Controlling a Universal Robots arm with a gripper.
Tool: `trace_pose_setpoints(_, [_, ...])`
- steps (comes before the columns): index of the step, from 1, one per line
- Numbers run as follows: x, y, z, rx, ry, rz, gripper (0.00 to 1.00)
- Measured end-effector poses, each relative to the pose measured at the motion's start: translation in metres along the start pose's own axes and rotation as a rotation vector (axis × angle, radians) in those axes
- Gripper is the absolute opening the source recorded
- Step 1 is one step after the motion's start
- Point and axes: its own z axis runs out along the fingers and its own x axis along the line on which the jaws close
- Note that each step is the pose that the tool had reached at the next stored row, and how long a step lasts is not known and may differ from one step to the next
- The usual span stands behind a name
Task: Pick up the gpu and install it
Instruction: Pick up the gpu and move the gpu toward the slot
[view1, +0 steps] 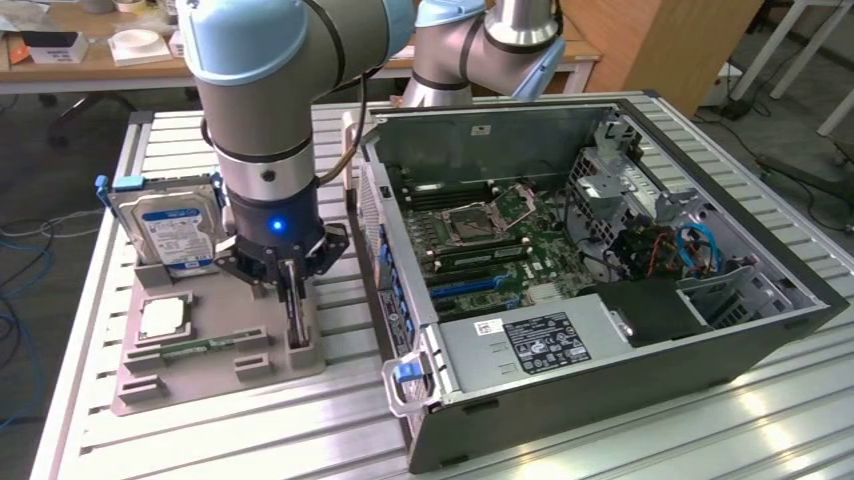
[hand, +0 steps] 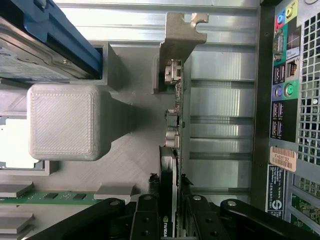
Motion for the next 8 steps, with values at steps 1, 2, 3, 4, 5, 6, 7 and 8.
trace_pose_setpoints(1, [0.0,0.0,-0.0006,0.0,0.0,0.0,0.26])
trace_pose_setpoints(2, [0.0,0.0,-0.0014,0.0,0.0,0.0,0.26])
trace_pose_setpoints(3, [0.0,0.0001,-0.0023,0.0001,0.0001,0.0,0.26])
trace_pose_setpoints(4, [0.0,0.0001,-0.0032,0.0,0.0,0.0,0.26])
trace_pose_setpoints(5, [0.0001,0.0002,-0.0044,0.0001,0.0001,0.0,0.26])
trace_pose_setpoints(6, [0.0001,0.0002,-0.0059,0.0001,0.0,0.0,0.26])
trace_pose_setpoints(7, [0.0001,0.0003,-0.0073,0.0001,0.0001,0.0,0.26])
trace_pose_setpoints(8, [0.0001,0.0003,-0.0089,0.0001,0.0,0.0,0.26])
